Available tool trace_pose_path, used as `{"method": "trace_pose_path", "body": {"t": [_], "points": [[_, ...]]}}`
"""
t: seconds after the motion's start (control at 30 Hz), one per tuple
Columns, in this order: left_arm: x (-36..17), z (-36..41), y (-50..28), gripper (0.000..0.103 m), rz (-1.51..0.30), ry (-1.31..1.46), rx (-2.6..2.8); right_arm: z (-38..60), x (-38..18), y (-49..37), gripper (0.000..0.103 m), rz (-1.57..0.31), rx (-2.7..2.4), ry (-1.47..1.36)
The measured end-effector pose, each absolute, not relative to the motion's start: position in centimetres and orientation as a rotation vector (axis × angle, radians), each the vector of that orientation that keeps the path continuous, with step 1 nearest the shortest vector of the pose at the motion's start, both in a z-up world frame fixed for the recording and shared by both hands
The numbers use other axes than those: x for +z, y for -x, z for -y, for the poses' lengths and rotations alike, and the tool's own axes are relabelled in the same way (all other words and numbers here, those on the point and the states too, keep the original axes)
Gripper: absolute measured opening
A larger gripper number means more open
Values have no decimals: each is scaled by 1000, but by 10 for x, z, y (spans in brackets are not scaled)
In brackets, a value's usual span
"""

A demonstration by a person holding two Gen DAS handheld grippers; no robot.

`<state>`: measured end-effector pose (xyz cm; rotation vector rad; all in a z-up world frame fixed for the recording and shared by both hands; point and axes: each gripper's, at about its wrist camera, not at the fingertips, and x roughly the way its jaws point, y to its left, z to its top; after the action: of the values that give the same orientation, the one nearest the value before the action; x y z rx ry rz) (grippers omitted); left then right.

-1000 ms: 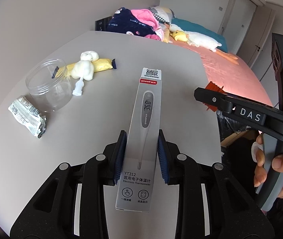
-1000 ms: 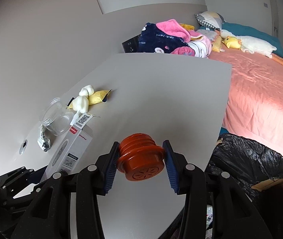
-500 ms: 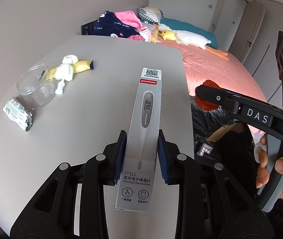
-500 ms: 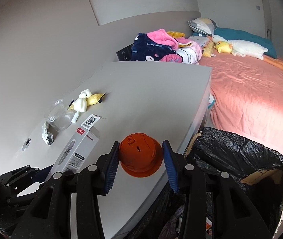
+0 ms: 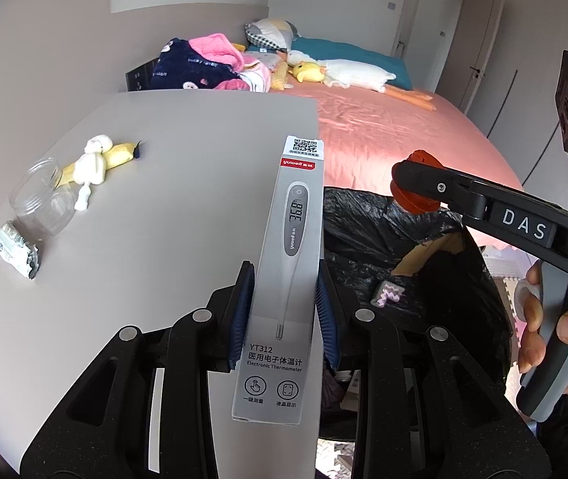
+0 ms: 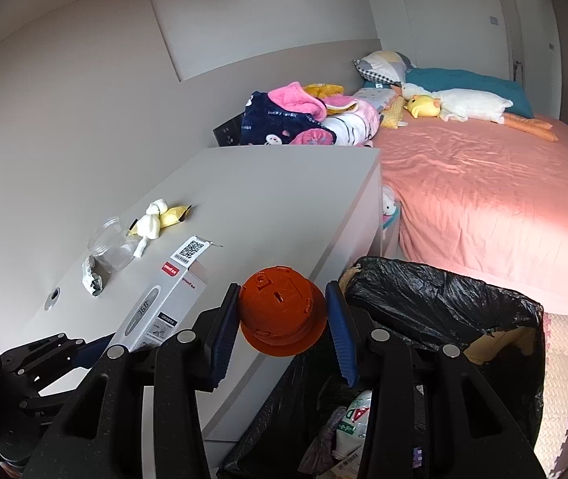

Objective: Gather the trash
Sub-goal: 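Carry the thermometer box with the left gripper over the trash bag while the right gripper carries the cap, then open the left gripper to drop the box while the right gripper drops the orange cap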

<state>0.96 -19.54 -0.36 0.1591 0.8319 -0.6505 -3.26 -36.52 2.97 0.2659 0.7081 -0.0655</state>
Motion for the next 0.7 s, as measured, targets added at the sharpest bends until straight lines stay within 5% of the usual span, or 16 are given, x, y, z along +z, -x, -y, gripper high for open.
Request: {"method": "trace_pose_path", "body": {"t": [0.7], "points": [[3,265,20,30,-824,-222,-789,429,44,90,45,-650,-194,-311]]}}
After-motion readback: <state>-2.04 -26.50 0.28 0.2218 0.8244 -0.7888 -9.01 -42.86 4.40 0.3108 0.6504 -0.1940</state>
